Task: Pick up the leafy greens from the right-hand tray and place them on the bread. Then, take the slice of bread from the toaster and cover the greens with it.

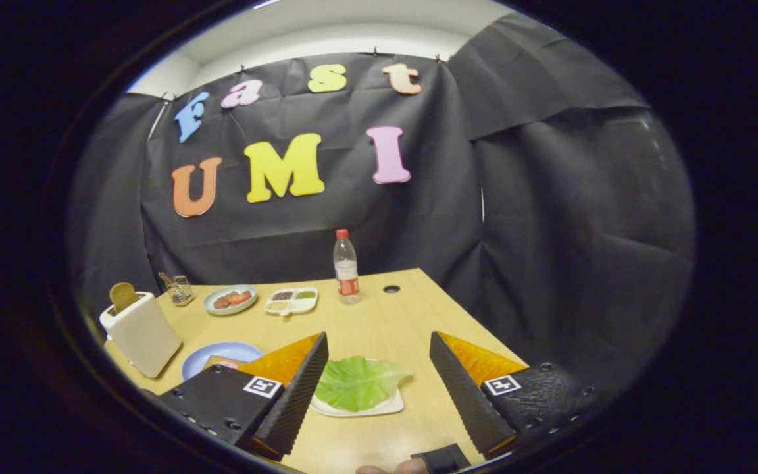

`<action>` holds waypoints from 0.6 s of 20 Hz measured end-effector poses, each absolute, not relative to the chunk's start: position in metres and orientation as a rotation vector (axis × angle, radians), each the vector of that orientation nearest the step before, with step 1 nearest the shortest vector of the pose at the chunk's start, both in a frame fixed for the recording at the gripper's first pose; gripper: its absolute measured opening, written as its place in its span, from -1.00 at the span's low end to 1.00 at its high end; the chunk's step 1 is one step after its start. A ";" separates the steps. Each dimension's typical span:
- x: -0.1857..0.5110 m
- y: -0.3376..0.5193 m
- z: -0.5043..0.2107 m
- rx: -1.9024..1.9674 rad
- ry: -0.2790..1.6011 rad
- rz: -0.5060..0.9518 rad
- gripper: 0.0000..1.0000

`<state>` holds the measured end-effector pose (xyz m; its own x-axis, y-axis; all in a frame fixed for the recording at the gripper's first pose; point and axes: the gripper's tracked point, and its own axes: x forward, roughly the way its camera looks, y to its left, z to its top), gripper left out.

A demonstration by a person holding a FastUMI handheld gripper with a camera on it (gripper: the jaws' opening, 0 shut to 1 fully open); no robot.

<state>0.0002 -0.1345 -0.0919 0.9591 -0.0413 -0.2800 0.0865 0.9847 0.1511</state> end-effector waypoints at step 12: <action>0.068 -0.132 -0.196 0.514 0.599 -0.088 0.91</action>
<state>0.0684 -0.1323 -0.1957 0.8261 0.0666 -0.5596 0.2253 0.8711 0.4363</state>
